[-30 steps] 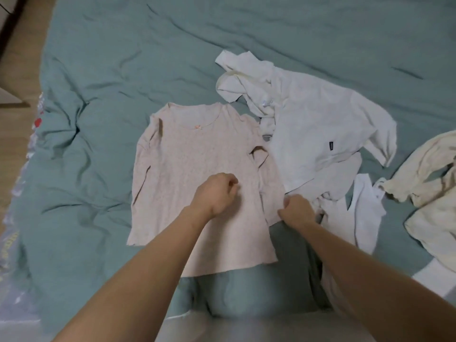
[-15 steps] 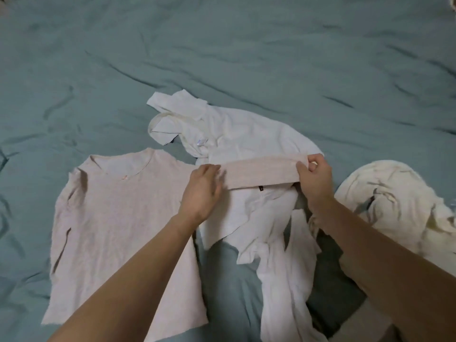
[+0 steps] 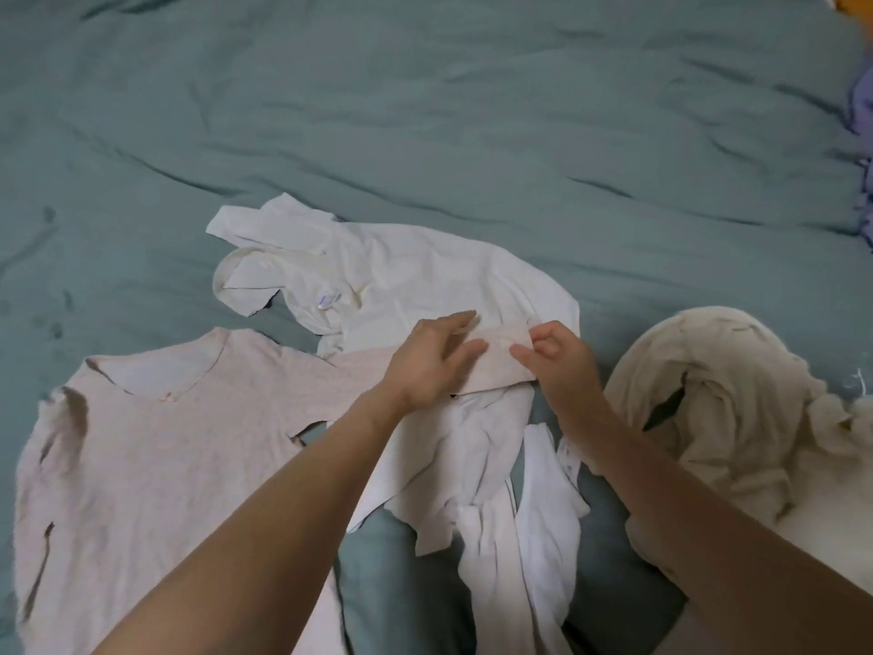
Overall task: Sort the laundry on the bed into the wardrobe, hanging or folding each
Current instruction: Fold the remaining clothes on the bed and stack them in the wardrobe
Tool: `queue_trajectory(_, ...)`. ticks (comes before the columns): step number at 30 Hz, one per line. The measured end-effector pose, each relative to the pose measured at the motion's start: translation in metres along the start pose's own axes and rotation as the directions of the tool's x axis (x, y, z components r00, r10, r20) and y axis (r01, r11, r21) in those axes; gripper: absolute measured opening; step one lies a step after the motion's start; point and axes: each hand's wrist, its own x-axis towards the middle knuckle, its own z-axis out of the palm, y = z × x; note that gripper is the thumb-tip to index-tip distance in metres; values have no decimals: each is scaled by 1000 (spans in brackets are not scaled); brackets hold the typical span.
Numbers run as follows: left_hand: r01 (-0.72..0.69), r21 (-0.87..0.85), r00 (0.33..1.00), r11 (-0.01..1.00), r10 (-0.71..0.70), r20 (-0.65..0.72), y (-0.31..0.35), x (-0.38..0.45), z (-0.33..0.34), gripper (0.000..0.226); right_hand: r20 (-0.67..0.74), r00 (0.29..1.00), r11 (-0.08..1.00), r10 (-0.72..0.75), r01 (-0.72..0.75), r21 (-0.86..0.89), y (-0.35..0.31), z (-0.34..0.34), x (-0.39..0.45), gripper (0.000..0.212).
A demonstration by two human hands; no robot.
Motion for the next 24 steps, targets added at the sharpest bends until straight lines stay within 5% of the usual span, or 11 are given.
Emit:
queue_trajectory(3,92,-160,985,983,-66,158,16,16,-4,8,70,997,993,7,-15,113,-3,0,-5,21)
queue_trajectory(6,80,-203,983,976,-43,179,30,26,-11,28,51,998,984,23,-31,177,-6,1,-8,23)
queue_trajectory(15,114,-352,987,929,-67,144,43,42,-24,22,12,999,961,53,-54,270,-10,-1,-14,13)
queue_trajectory(19,158,-380,968,911,-67,241,44,47,-28,9,12,1000,984,16,-18,179,-10,1,-10,21)
queue_trajectory(24,218,-233,904,948,-106,414,55,61,-34,25,9,1000,989,-6,5,149,-18,-12,-9,24)
